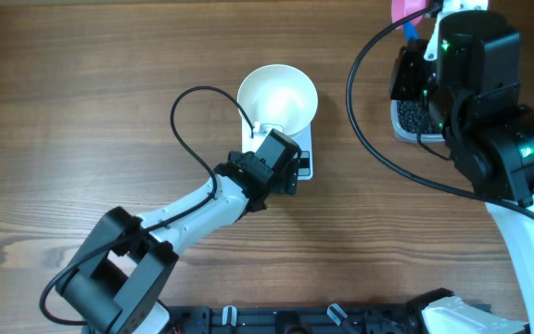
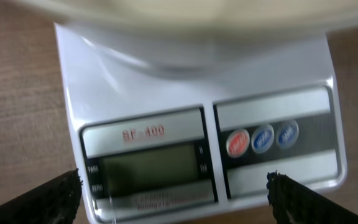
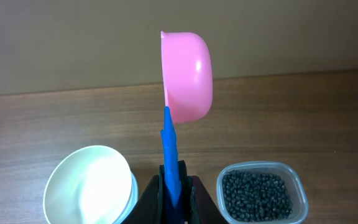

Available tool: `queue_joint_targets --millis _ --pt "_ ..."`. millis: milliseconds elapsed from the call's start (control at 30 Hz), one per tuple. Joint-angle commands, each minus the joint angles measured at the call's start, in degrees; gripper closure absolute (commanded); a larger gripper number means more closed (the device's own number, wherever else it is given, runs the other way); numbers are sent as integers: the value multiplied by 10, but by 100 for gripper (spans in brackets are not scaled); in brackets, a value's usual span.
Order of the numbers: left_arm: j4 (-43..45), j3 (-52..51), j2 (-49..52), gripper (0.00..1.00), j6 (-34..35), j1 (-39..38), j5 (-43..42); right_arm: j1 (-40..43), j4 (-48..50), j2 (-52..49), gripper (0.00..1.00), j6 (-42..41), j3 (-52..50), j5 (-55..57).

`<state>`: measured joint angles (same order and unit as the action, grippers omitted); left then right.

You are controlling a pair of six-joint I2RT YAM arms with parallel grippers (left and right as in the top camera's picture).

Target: Scoop item into bowl and weigh 150g on scale

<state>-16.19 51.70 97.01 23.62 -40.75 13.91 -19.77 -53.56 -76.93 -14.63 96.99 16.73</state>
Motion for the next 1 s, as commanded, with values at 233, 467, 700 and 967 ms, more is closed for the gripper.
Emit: queue_joint_targets --millis 233,467,700,967 --pt "57 8 6 0 25 4 42 3 0 -1 96 11 0 -2" --pt "56 8 21 0 25 10 42 3 0 -1 96 11 0 -2" --pt "57 8 36 0 23 25 42 3 0 -1 96 11 0 -3" --pt "75 8 36 0 -29 24 9 3 0 -1 96 11 0 -3"
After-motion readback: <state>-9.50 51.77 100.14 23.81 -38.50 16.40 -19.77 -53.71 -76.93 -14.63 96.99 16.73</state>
